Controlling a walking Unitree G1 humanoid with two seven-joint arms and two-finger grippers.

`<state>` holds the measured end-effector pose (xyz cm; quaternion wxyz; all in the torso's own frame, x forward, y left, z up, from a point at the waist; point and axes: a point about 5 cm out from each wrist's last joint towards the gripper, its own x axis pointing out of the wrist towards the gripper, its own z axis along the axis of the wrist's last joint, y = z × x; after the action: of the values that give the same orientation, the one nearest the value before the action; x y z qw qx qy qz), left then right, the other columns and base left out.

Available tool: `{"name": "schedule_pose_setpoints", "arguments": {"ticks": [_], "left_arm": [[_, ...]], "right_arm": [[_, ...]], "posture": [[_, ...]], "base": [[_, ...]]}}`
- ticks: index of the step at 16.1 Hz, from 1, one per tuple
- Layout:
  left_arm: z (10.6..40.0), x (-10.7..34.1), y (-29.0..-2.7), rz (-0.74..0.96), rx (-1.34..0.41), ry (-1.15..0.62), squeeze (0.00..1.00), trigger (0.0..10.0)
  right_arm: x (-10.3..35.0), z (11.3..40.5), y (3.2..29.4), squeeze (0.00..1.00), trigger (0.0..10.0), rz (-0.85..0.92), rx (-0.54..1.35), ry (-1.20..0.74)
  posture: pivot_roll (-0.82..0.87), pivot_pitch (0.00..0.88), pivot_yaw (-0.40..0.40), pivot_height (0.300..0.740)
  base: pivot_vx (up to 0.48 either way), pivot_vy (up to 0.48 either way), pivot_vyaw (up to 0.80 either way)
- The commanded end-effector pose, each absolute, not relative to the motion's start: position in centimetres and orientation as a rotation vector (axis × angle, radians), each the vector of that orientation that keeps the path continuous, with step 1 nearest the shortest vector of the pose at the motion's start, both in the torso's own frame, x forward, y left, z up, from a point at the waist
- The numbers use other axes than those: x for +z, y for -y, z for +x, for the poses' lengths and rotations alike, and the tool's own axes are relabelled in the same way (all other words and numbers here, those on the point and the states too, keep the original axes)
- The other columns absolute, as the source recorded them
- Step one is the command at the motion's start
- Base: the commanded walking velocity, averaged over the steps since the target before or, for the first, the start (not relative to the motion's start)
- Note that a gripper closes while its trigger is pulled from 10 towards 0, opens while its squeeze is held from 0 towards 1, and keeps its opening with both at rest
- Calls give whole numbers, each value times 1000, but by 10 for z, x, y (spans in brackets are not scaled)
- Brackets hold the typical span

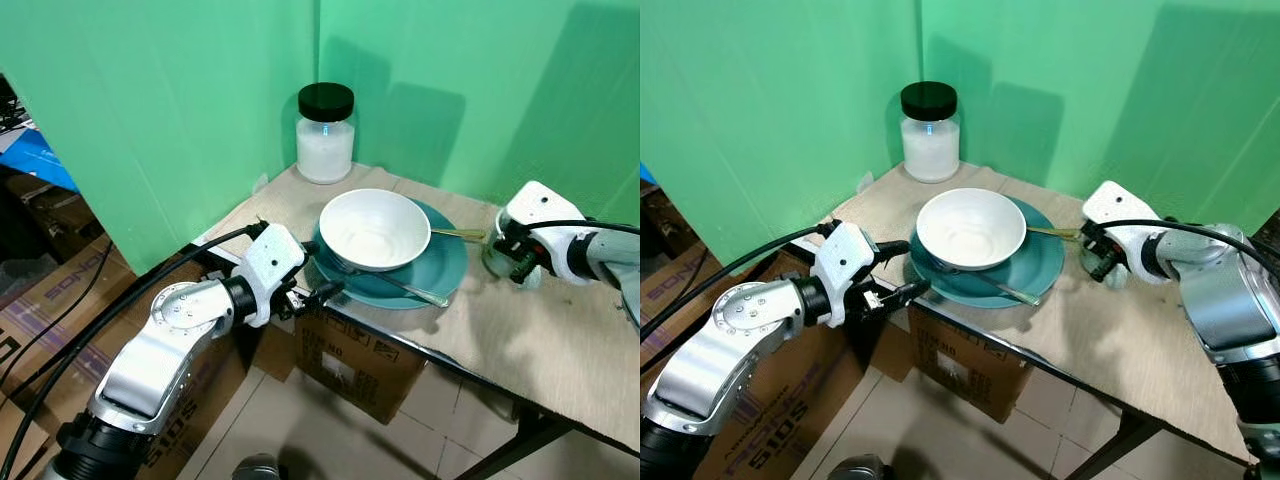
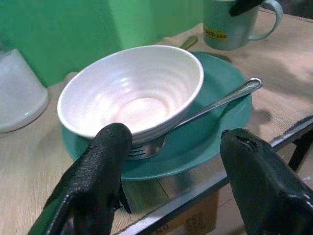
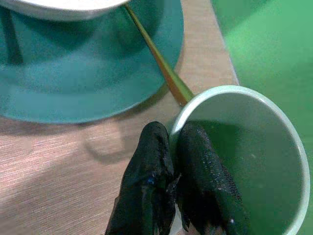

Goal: Setting the table

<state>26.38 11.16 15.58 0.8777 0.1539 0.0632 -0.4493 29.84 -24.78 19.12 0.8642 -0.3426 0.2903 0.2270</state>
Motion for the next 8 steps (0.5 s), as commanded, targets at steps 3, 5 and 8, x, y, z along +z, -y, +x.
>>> {"name": "schedule_pose_setpoints", "arguments": {"ticks": [3,5,8], "left_arm": [[259,155,-110,328,-952,-147,0,10000],[257,154,-110,326,-957,-156,0,10000],[256,154,-111,326,-958,-162,0,10000]], "right_arm": [[191,303,250,0,0,-720,483,-607],[186,304,250,0,0,-700,497,-627],[180,304,252,0,8353,-687,513,-650]], "posture": [[108,0,-29,740],[108,0,-29,740],[118,0,-40,740]], "base": [[0,0,0],[0,0,0],[0,0,0]]}}
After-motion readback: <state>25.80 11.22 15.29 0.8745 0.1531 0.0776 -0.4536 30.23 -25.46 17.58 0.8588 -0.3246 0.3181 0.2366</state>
